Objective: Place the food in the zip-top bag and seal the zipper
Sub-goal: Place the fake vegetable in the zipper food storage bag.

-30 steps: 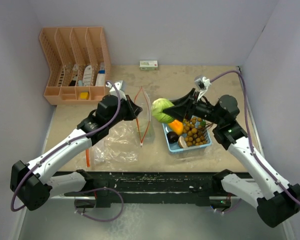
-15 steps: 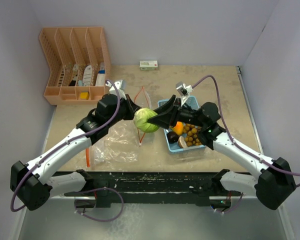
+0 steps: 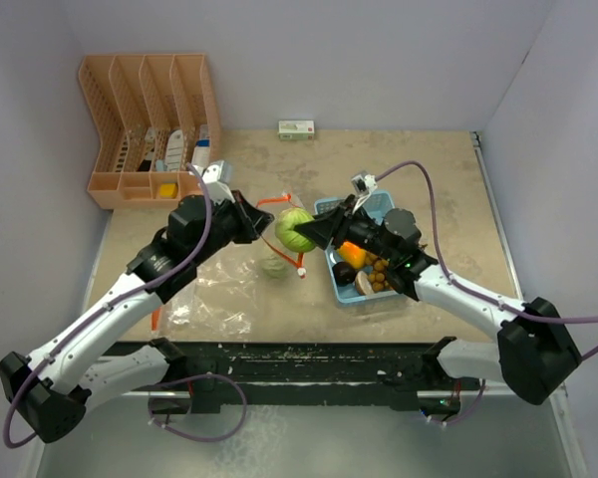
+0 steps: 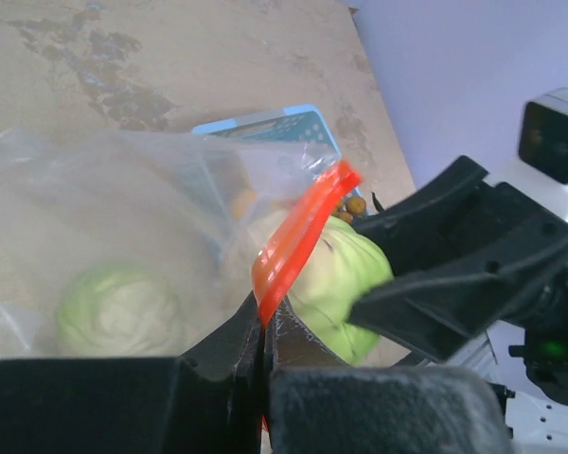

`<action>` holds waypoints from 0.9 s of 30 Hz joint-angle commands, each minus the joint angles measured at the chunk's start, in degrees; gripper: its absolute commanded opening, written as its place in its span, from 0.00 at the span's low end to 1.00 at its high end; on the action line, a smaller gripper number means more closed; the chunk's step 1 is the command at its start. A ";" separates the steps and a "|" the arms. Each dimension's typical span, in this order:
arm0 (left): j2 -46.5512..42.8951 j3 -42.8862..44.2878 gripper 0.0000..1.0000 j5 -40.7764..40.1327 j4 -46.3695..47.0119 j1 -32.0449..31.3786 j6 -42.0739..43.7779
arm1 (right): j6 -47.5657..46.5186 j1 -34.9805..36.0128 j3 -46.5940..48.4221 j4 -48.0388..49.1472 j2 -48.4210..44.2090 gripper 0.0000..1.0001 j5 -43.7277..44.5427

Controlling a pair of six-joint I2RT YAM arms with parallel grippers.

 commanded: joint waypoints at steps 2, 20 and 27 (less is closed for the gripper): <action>-3.72 0.08 0.00 0.50 0.48 -0.23 -0.81 | -4.81 -0.25 2.28 -6.63 -2.43 0.09 11.64; 3.17 1.15 0.00 2.56 5.39 -0.23 -1.16 | -16.62 14.51 13.01 -25.31 3.84 0.11 33.29; 3.70 0.58 0.00 2.64 5.55 -0.23 -1.81 | -17.34 19.29 19.43 -34.65 10.40 0.15 50.20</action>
